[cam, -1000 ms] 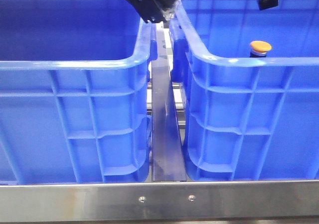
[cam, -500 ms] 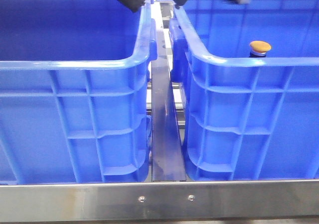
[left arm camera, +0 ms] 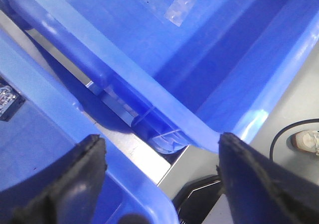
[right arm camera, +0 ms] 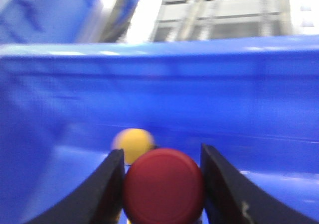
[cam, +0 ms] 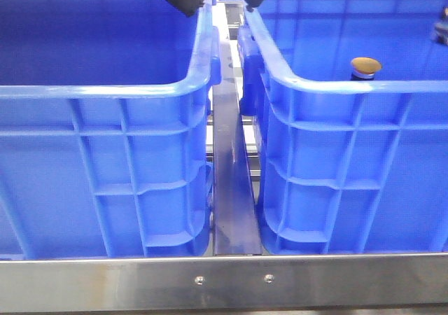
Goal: Pick red and yellow buttons and place in box
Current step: 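Grasp the red button from the left gripper with the right gripper, then carry the red button with the right gripper and set it beside the yellow one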
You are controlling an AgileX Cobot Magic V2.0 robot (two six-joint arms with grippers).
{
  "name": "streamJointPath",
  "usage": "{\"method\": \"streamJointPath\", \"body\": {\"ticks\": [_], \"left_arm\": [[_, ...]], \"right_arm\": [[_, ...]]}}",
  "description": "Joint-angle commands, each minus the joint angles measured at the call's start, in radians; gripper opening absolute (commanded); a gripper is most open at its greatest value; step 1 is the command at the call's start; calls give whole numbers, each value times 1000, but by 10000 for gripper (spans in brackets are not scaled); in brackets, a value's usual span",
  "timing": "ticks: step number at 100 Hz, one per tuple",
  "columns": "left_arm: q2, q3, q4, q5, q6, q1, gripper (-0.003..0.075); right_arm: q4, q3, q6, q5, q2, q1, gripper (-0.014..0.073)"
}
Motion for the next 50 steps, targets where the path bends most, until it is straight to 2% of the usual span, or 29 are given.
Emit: {"method": "streamJointPath", "body": {"ticks": [1, 11, 31, 37, 50], "left_arm": [[-37, -29, -17, -66, -2, -6, 460], [-37, -29, -17, -75, -2, -6, 460], [-37, -29, -17, -107, -2, -6, 460], [-37, -29, -17, -117, -2, -6, 460], [-37, -29, -17, -128, -2, -6, 460]], "right_arm": [[87, -35, -77, -50, 8, -6, 216], [243, -35, -200, -78, 46, -6, 216], [598, -35, -572, -44, 143, -6, 216], [597, -43, -629, 0, 169, -6, 216], [597, -61, -639, 53, 232, -6, 216]]}}
